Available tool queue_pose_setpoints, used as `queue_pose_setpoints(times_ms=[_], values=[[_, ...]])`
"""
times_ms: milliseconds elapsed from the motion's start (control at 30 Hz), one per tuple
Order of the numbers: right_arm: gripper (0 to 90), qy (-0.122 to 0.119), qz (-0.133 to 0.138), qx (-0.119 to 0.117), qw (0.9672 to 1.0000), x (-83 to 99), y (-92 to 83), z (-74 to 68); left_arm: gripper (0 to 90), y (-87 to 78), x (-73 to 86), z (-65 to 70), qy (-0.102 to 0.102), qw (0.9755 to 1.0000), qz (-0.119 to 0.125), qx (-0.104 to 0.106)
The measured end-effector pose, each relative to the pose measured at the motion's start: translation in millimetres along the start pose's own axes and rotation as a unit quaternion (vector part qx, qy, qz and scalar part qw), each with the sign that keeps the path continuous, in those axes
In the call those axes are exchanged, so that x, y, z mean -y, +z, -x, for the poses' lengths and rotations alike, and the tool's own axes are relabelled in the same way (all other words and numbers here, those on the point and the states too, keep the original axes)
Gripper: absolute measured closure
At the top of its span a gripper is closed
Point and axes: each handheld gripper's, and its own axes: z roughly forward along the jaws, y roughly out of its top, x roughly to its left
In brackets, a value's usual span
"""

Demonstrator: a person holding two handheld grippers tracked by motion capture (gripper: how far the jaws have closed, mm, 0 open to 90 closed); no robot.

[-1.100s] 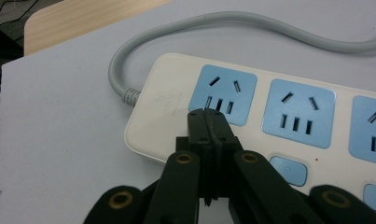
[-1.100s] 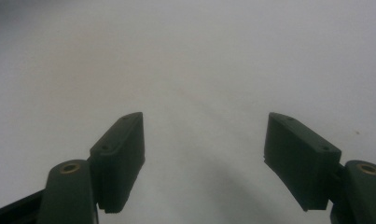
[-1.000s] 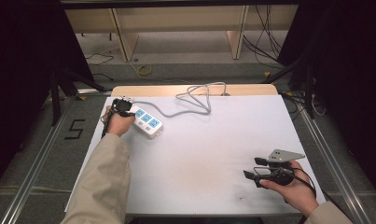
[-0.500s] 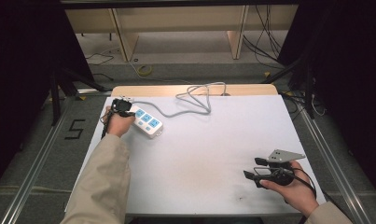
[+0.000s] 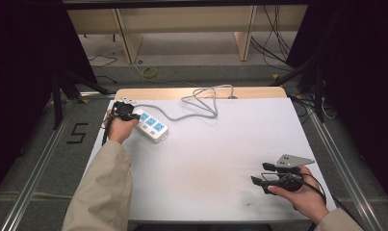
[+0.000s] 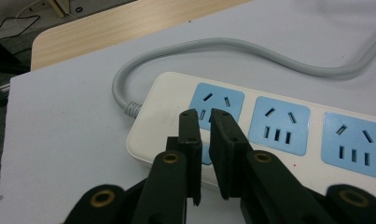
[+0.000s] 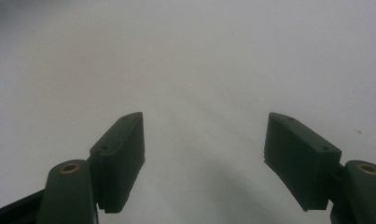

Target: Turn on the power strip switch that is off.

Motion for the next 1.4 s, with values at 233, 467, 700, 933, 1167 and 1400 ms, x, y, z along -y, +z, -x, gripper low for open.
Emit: queue_pose_setpoints(times_ms=[233, 467, 700, 933, 1167, 1400], values=[[29.4, 0.002, 0.0, -0.001, 1.0, 0.5, 0.4, 0.5, 76.4, -12.0, -4.0, 0.7, 0.0, 0.9999, 0.016, -0.003], [29.4, 0.003, 0.0, -0.002, 1.0, 0.2, 1.4, 1.2, 62.2, -24.3, -5.8, 3.0, -0.019, 0.9994, 0.028, -0.006], [29.4, 0.001, -0.001, -0.001, 1.0, -0.4, 1.4, 1.0, 48.2, -35.7, -2.5, 10.4, -0.037, 0.9976, 0.038, 0.045], [29.4, 0.001, 0.0, 0.0, 1.0, -0.7, 1.6, 1.3, 40.7, -46.8, 4.0, 16.7, -0.028, 0.9969, 0.049, 0.055], [29.3, 0.001, -0.001, 0.0, 1.0, -0.6, 1.7, 2.0, 35.7, -57.6, 11.6, 33.1, -0.007, 0.9946, 0.052, 0.09], [29.3, 0.003, 0.0, 0.001, 1.0, -0.7, 1.2, 2.0, 33.1, -71.3, 21.4, 48.7, 0.016, 0.9925, 0.06, 0.105]])
